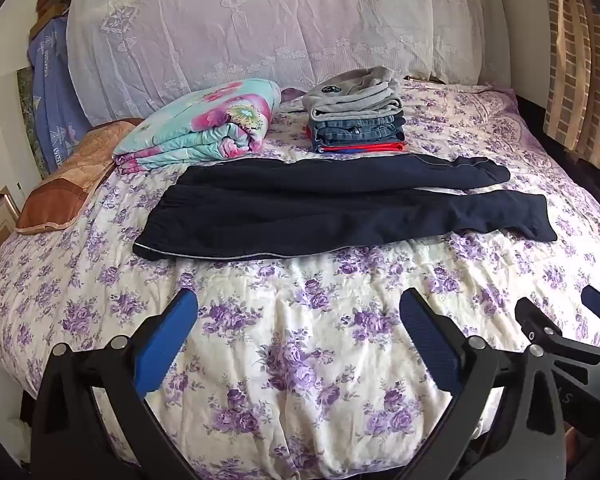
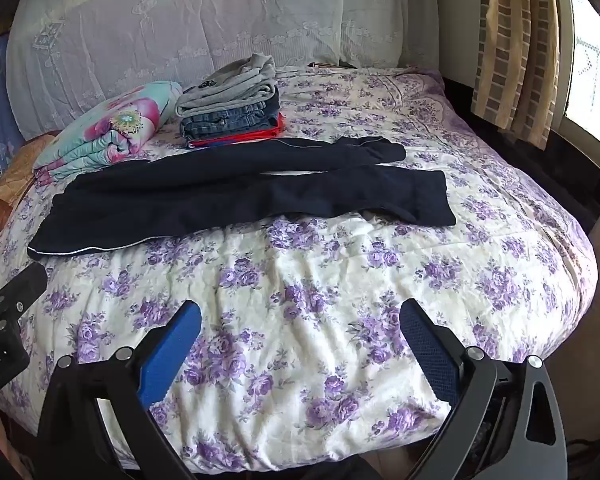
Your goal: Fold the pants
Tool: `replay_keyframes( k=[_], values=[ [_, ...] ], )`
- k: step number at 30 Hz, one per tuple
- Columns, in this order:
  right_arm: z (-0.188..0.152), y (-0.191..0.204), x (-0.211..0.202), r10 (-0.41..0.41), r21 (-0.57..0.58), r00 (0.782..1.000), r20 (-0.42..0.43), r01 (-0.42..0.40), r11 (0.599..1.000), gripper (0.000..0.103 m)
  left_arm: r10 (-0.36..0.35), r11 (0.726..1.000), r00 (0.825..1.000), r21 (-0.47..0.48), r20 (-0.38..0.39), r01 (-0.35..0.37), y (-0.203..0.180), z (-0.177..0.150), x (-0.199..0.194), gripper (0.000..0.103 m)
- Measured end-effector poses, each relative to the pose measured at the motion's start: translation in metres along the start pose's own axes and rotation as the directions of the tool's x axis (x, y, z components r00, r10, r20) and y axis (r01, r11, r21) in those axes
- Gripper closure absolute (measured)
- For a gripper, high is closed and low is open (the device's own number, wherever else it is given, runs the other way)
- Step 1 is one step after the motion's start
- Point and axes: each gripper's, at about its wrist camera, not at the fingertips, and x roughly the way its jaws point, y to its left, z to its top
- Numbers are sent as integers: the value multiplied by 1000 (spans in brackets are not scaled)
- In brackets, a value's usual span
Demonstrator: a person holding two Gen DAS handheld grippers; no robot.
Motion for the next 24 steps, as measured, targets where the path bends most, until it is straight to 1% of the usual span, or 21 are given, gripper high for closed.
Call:
replay_keyframes(
  k=[24],
  values=[
    [-1,3,0,2,-3,1000,-3,-2,1000,3,2,1000,1000,0,-4,-2,0,-1,2,5]
  ],
)
